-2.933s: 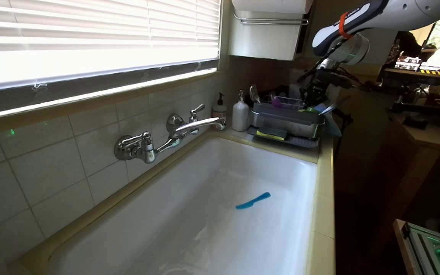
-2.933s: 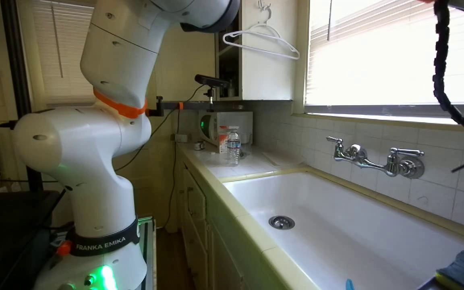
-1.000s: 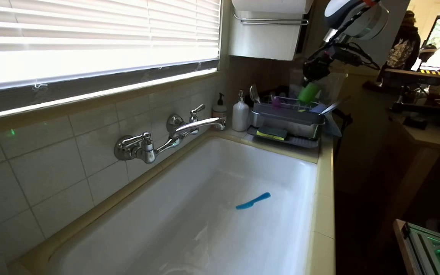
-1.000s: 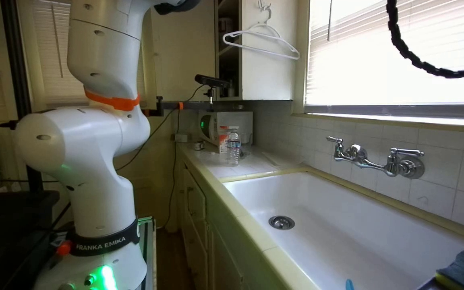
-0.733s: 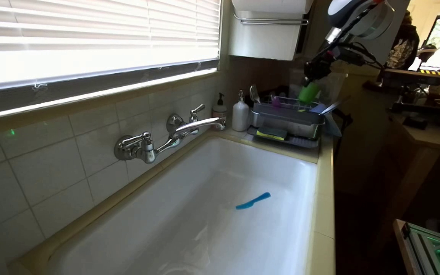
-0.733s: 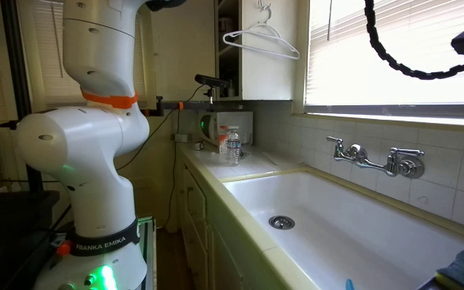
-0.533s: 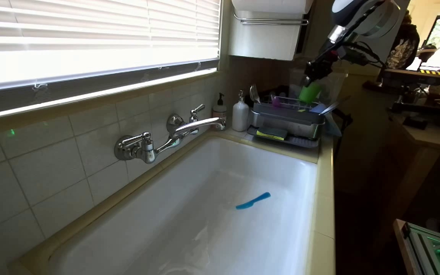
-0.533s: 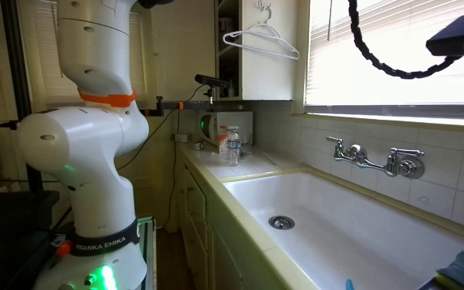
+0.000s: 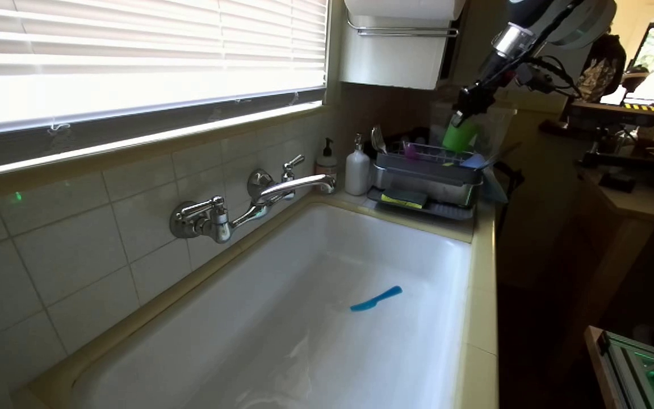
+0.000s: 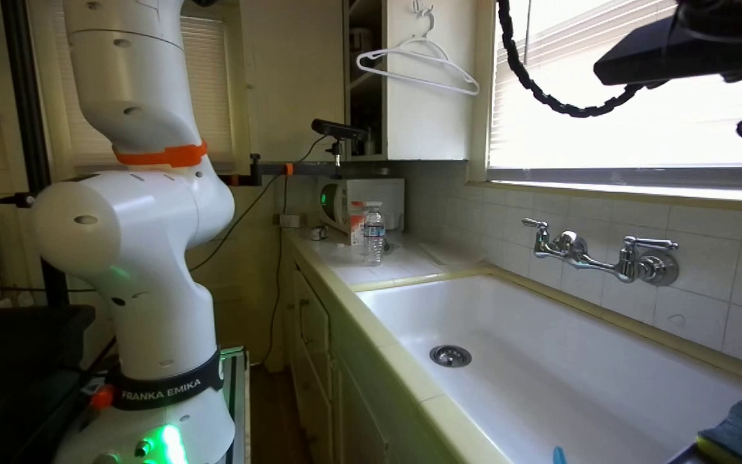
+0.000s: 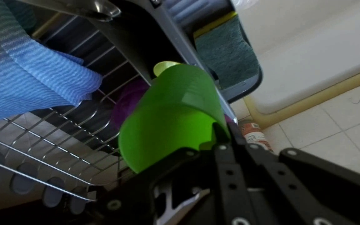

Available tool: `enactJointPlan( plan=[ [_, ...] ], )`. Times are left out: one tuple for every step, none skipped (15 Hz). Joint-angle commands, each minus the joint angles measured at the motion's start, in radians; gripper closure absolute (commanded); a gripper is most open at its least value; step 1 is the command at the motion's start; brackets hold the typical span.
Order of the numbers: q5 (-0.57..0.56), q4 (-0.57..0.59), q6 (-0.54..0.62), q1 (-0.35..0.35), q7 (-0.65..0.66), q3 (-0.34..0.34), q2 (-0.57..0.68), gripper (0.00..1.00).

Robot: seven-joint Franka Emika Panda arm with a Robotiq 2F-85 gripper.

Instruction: Move the green cup from the right side of the table to the left side

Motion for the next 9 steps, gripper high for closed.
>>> enactJointPlan(
  plan=[
    [-0.039, -0.091, 0.007, 0.057, -0.042, -0.014, -0.084, 0.99],
    [-0.050, -0.105, 0.003, 0.072, -0.054, -0.012, -0.093, 0.99],
    [-0.065, -0.118, -0.002, 0.085, -0.056, -0.009, -0.101, 0.99],
    [-0.075, -0.134, 0.002, 0.100, -0.059, -0.004, -0.106, 0.99],
    [-0.079, -0.147, -0.001, 0.115, -0.066, -0.003, -0.109, 0.99],
    [-0.088, -0.160, 0.001, 0.128, -0.064, 0.002, -0.112, 0.99],
    [-0.082, -0.174, 0.004, 0.145, -0.073, 0.005, -0.111, 0.99],
    [-0.073, -0.188, 0.009, 0.160, -0.074, 0.010, -0.108, 0.99],
    [-0.075, -0.201, 0.016, 0.174, -0.075, 0.017, -0.103, 0.99]
  ],
)
